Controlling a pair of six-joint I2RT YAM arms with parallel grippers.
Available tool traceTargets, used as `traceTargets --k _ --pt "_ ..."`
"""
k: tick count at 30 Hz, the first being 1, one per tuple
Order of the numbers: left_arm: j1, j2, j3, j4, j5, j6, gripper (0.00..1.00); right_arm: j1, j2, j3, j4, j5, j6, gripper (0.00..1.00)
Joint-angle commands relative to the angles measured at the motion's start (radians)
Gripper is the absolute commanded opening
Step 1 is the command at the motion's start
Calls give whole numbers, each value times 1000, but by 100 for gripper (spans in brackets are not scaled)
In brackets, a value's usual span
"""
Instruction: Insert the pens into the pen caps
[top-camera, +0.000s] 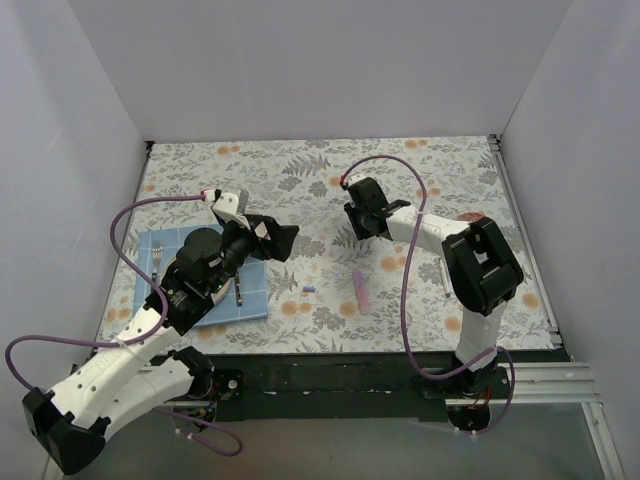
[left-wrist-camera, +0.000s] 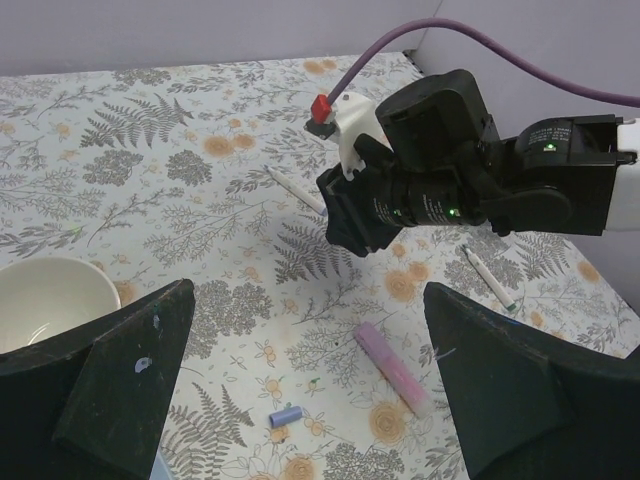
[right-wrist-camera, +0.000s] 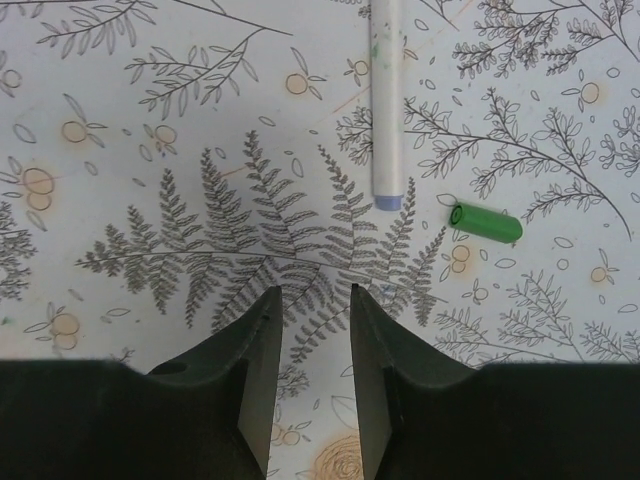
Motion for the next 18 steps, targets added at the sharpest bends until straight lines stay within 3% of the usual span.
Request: traceTargets --k 1,18 --pt "0 9 -13 4 2 14 98 -42 22 79 26 -42 -120 39" --pt "0 26 -13 5 -18 25 98 -137 171 243 -34 -164 -160 38"
